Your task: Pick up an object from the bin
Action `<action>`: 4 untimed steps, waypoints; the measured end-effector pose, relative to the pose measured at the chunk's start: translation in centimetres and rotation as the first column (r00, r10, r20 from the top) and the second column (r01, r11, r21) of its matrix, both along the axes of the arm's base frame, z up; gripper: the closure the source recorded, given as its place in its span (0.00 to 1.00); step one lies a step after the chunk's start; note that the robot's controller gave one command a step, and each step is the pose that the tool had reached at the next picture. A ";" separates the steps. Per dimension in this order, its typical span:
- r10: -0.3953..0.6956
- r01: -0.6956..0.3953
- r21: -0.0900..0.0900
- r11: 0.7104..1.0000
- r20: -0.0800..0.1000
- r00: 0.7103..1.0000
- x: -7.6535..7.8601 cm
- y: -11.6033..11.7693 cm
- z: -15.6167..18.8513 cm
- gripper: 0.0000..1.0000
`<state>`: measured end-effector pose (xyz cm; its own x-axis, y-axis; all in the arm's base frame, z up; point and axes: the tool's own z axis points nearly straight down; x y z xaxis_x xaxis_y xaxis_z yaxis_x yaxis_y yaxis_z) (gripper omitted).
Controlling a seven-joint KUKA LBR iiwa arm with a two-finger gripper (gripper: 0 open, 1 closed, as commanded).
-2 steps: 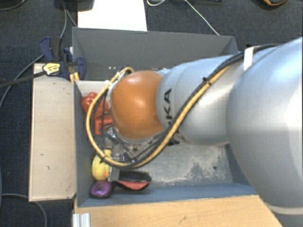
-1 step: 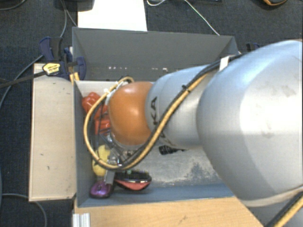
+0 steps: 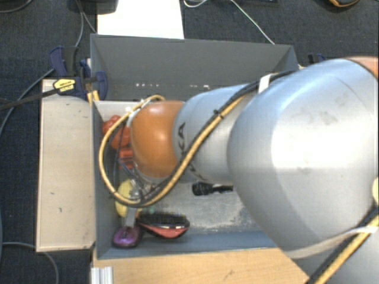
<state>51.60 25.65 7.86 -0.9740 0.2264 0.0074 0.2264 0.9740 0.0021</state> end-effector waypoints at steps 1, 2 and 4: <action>-0.030 0.030 0.001 1.000 0.011 0.999 -1.4 -1.3 3.2 0.00; -0.488 0.487 -0.019 0.873 -0.019 0.873 1.6 -0.3 -0.7 0.00; -0.423 0.423 -0.001 0.906 0.004 0.906 0.6 -0.2 -0.5 1.00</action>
Offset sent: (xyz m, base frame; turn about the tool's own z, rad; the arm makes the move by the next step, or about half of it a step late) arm 0.0196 -0.0037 -0.0086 0.5181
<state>52.20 25.44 7.36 -0.7871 0.6169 0.0031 0.6169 0.7870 0.0024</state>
